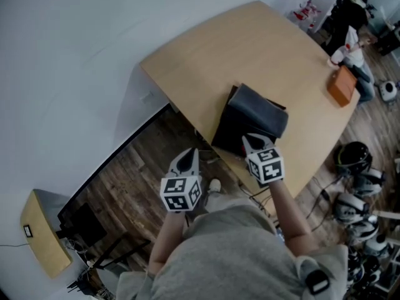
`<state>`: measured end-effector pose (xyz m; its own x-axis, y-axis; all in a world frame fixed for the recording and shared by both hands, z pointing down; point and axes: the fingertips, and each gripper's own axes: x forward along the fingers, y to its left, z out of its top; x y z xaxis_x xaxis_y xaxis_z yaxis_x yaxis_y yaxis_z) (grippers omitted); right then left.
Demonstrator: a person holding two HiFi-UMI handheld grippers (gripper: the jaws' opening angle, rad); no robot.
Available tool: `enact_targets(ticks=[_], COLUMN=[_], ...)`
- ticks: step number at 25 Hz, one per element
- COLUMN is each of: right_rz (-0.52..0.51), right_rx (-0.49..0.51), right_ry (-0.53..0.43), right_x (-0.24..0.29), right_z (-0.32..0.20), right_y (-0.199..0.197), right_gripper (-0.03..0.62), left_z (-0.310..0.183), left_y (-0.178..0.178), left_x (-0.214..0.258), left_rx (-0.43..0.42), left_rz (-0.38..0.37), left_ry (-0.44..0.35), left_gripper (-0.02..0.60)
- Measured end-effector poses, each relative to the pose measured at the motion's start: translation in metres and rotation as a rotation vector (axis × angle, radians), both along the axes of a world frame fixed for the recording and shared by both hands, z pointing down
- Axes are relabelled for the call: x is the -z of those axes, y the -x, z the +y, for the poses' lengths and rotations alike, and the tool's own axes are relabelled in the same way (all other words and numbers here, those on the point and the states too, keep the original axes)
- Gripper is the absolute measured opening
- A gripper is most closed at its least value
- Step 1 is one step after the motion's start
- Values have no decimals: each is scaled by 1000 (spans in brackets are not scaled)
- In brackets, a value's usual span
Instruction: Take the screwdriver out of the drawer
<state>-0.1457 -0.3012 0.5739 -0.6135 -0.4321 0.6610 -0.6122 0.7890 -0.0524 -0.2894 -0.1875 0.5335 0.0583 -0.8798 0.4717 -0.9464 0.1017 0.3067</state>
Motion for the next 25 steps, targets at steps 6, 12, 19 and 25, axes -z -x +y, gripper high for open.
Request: enact_targets(ticks=[6,12,19,25], right_rz=[165,246,344,394], right_rx=[41,137,176,198], right_ry=[98,241,349,384], right_x=[-44,-68,-101,-111], right_z=[3,14,11,13], right_y=[-8,-5,-14,-11], right_gripper=[-2,16,106,106], left_z=[-15,-24,-27,-29], left_y=[-6,-10,-11,-14], left_x=[-11,-22,-30,-30], left_rx=[-46,-76,-99,-106], left_rz=[14,13,13,16], left_ry=[27,48,67,70], left_gripper=[0,0,0,0])
